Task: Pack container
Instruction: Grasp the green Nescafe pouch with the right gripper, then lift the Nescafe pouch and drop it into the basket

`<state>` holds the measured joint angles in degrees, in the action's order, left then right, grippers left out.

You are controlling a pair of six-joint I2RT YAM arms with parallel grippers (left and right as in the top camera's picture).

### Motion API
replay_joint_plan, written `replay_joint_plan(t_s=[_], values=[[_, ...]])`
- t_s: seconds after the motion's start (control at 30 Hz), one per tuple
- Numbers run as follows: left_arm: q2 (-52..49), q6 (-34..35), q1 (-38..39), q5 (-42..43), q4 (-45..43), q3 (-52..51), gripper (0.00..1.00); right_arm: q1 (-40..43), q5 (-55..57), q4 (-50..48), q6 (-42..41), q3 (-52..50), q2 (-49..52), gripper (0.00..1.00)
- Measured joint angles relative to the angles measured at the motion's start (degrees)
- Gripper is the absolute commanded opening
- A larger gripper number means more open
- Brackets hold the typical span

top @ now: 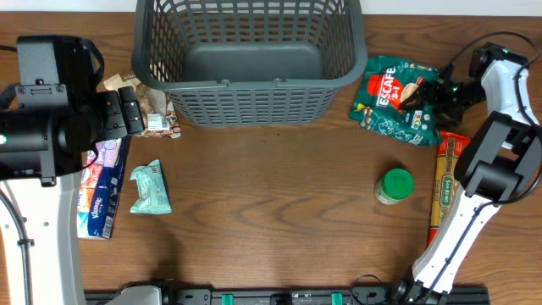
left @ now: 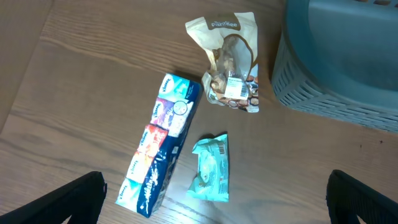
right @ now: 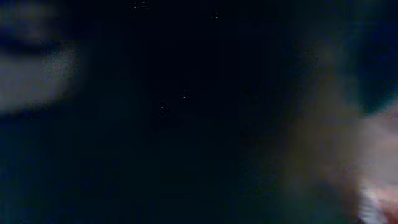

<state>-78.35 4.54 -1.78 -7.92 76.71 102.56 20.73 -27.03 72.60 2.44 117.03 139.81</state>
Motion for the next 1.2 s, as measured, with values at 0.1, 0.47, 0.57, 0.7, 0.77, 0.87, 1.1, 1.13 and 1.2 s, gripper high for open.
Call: replay_joint_plan(t_s=[0.1,0.47,0.57,0.7,0.77,0.87,1.1,1.13,1.2], values=[[0.00,0.00,0.00,-0.02,0.00,0.00,0.99,-0.66,-0.96,-0.76,0.11,0.59,0.00,0.01],[0.00,0.00,0.00,0.00,0.00,0.00,0.99,-1.38,-1.53,-0.85,0.09,0.98,-0.07,0.01],[0.00,0.00,0.00,-0.02,0.00,0.00,0.99,-1.49,-1.14,-0.85,-0.11,0.92,-0.61,0.01],[0.00,-0.02,0.00,0.00,0.00,0.00,0.99,-2.40,2.38,-2.01,-1.81,-0.61,-3.52,0.01],[0.00,0.00,0.00,0.00,0.00,0.00,0.99,-2.93,5.44,-3.26,-3.08,-1.68,-6.25,0.01],[0.00,0.00,0.00,0.00,0.04,0.00,0.99,-3.06,9.84,-5.92,-4.90,-2.38,-12.24,0.01],[0.00,0.00,0.00,0.00,0.26,0.00,0.99,-4.57,16.70,-14.29,-6.51,-2.29,-34.91,0.01],[0.00,0.00,0.00,0.00,0.28,0.00,0.99,-5.40,17.16,-15.39,-6.25,-2.12,-37.68,0.01],[0.00,0.00,0.00,0.00,0.42,0.00,0.99,-8.09,17.42,-17.59,-4.13,-1.62,-42.32,0.01]])
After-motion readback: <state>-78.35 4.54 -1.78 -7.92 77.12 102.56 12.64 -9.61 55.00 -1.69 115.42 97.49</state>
